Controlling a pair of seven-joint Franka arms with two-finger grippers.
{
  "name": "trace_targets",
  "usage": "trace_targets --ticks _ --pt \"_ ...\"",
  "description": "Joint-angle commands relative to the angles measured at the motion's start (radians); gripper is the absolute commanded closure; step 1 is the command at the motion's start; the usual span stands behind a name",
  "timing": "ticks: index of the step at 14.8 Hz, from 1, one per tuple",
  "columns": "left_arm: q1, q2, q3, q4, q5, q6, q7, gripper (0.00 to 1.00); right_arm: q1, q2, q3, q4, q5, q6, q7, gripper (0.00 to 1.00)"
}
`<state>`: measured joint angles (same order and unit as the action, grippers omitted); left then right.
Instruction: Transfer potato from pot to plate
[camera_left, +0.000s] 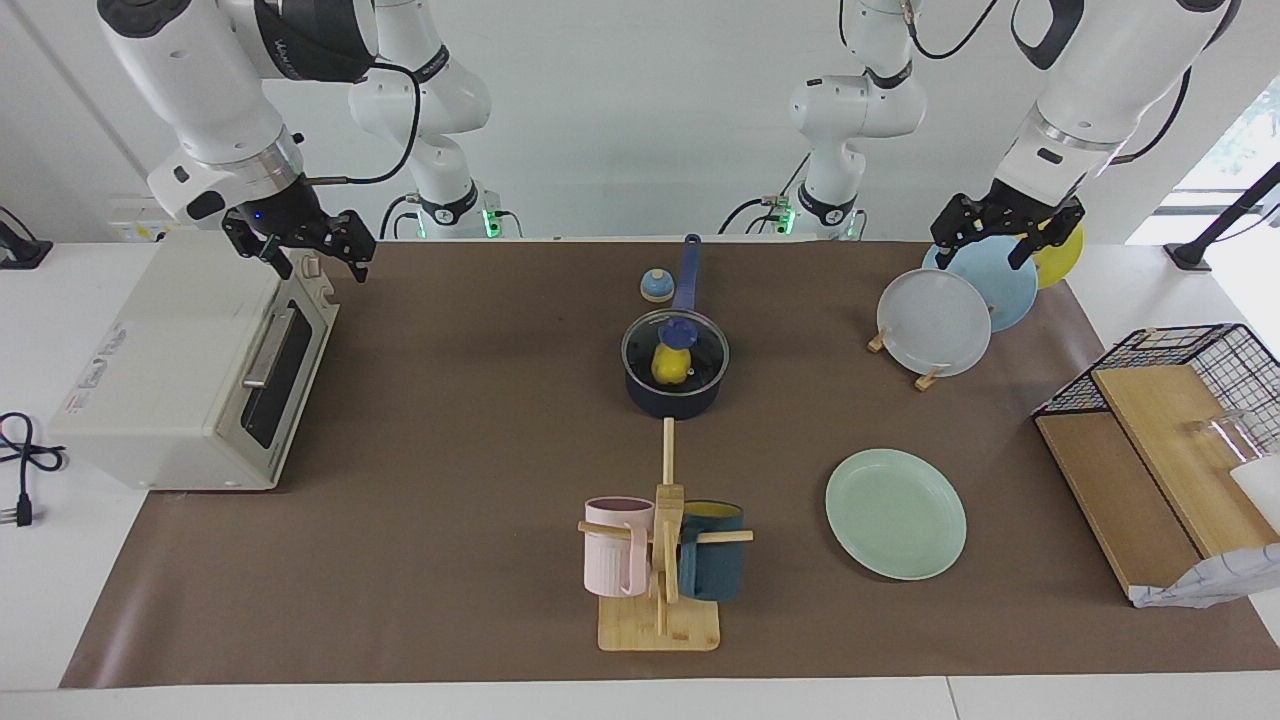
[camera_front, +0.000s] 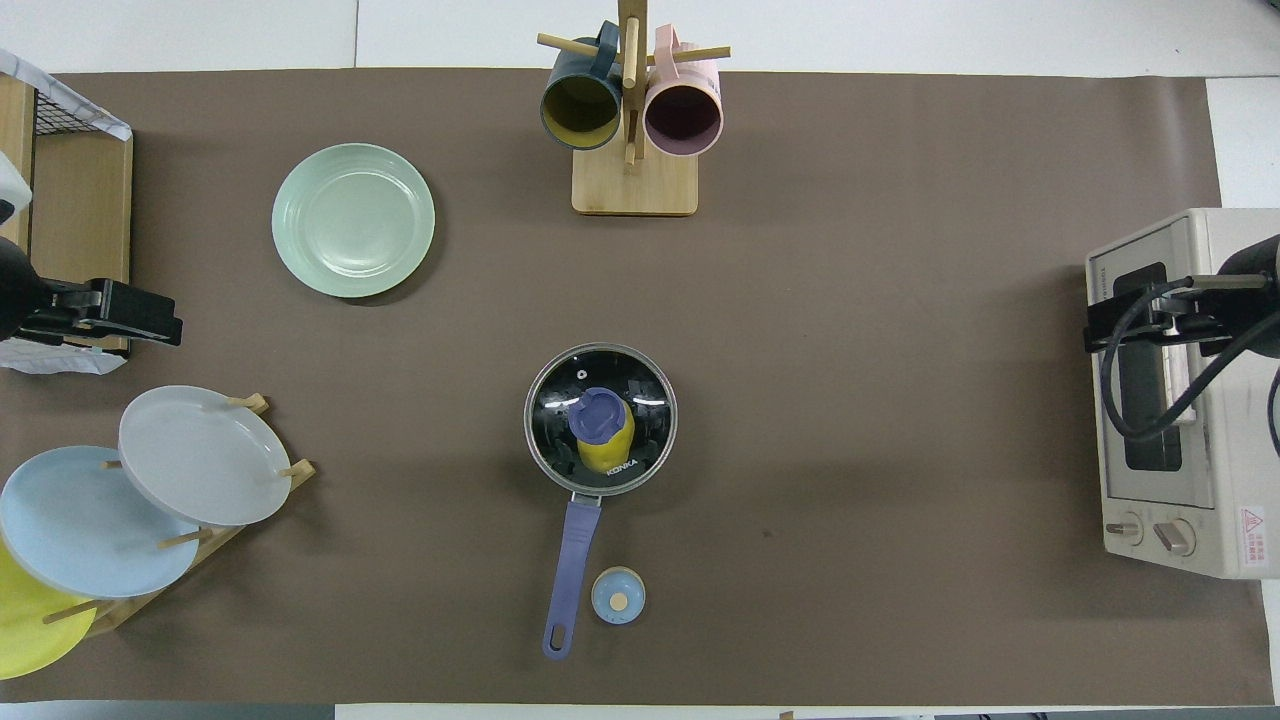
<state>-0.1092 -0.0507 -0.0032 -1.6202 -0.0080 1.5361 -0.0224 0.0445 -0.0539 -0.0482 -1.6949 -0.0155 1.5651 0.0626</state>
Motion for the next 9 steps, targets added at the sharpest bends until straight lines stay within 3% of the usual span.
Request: trace_targets --ticks 1,9 --pt "0.0 -0.02 0.002 -0.021 0.014 -0.002 0.012 0.0 -0.015 -0.006 0.007 0.001 0.005 -0.011 -0.03 0.0" --pt "0.0 -0.02 0.002 -0.021 0.014 -0.002 0.012 0.0 -0.018 -0.004 -0.001 0.0 0.025 0.007 -0.027 0.0"
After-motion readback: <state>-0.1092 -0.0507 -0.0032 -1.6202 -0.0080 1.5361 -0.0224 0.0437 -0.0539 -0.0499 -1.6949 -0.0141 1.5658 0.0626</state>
